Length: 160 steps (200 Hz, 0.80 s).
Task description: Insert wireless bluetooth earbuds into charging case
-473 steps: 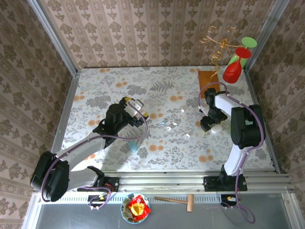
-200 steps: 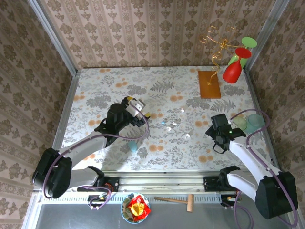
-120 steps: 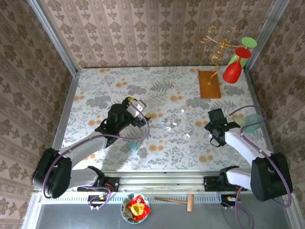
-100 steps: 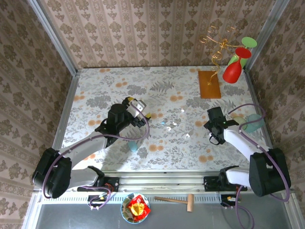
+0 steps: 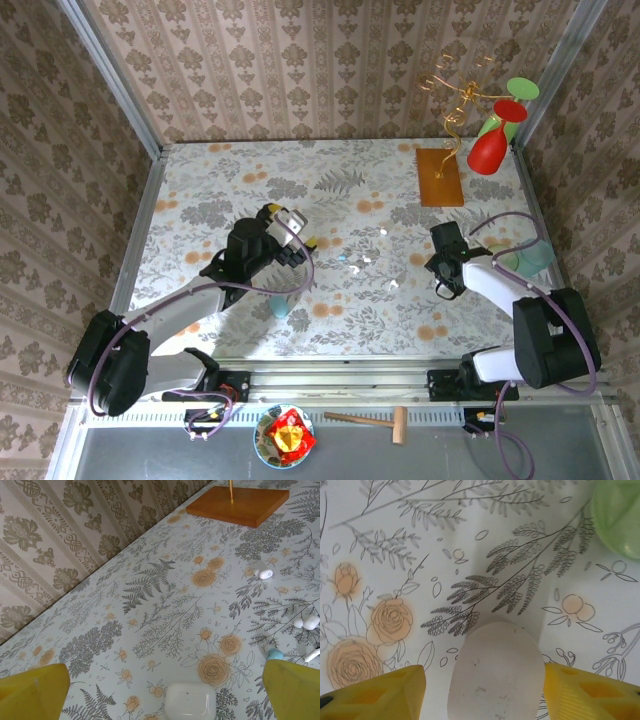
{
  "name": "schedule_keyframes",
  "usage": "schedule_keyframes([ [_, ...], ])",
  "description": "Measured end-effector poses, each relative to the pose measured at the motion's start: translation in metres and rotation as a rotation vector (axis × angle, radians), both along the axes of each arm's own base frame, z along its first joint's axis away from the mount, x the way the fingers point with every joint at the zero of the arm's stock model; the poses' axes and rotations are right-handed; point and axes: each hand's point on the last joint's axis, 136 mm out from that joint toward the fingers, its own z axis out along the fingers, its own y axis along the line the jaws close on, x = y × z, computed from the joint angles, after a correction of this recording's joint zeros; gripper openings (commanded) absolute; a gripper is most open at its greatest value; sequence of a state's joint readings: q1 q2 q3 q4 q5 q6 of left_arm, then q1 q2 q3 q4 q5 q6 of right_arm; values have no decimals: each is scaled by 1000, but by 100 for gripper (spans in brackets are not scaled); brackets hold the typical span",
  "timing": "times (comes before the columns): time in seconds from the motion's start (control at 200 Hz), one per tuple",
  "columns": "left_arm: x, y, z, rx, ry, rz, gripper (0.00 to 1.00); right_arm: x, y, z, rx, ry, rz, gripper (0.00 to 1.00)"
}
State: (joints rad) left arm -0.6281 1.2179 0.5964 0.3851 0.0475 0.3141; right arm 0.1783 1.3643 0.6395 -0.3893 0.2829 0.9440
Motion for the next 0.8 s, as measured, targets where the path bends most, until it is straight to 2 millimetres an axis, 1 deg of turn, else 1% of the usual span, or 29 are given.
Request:
schedule_keyframes([
  [0.075,0,0,0,0,-1,3,100,2,5,-1,1,14,53,47],
  [0.16,0,0,0,0,-1,3,100,9,10,0,-3,23,96,44],
  [0.2,0,0,0,0,-2,3,100,12,14,0,-9,29,129,40],
  [0.265,1,1,0,0,-2,6,100,16,20,1,-11,32,170,41],
  [0.34,1,1,0,-2,0,8,100,16,28,1,-15,41,236,50],
  [0.39,1,1,0,-3,1,9,100,16,34,0,-23,54,294,51],
  [0.41,1,1,0,-3,1,9,100,16,36,0,-25,57,313,50],
  [0.515,1,1,1,-4,0,11,100,18,50,0,-59,72,443,41],
  [0.615,1,1,1,-5,-2,11,100,20,68,2,-77,68,566,36],
  [0.68,1,1,1,-6,-2,11,100,20,78,2,-84,60,628,36],
  [0.75,1,1,2,-6,-3,11,100,21,87,3,-87,52,681,42],
  [0.8,1,1,1,-6,-2,11,100,21,91,3,-86,45,709,43],
])
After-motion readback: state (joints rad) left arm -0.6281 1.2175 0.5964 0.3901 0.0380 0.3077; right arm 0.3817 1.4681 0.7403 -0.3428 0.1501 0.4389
